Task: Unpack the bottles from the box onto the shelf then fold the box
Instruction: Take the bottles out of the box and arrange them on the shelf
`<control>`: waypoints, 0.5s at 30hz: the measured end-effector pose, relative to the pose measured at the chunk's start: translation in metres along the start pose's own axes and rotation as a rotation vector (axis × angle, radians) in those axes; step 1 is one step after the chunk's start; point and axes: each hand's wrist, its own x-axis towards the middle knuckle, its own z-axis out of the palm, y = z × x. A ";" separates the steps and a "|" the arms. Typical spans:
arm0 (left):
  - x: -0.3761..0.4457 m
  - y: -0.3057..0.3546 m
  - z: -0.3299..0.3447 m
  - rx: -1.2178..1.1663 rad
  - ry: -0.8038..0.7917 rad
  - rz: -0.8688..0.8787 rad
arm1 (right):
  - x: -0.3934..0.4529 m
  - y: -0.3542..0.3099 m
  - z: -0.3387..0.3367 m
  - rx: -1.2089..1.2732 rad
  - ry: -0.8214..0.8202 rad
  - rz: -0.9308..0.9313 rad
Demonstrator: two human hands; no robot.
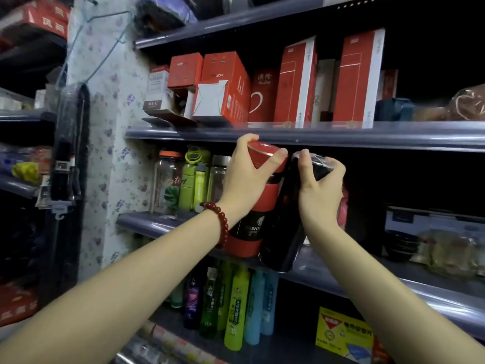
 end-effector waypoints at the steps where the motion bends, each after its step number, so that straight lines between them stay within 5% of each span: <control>1: 0.001 0.001 0.006 0.008 -0.011 0.018 | 0.004 0.001 -0.006 0.014 0.010 0.013; 15: 0.008 -0.005 0.074 -0.074 -0.068 0.082 | 0.040 0.013 -0.059 -0.002 0.063 -0.092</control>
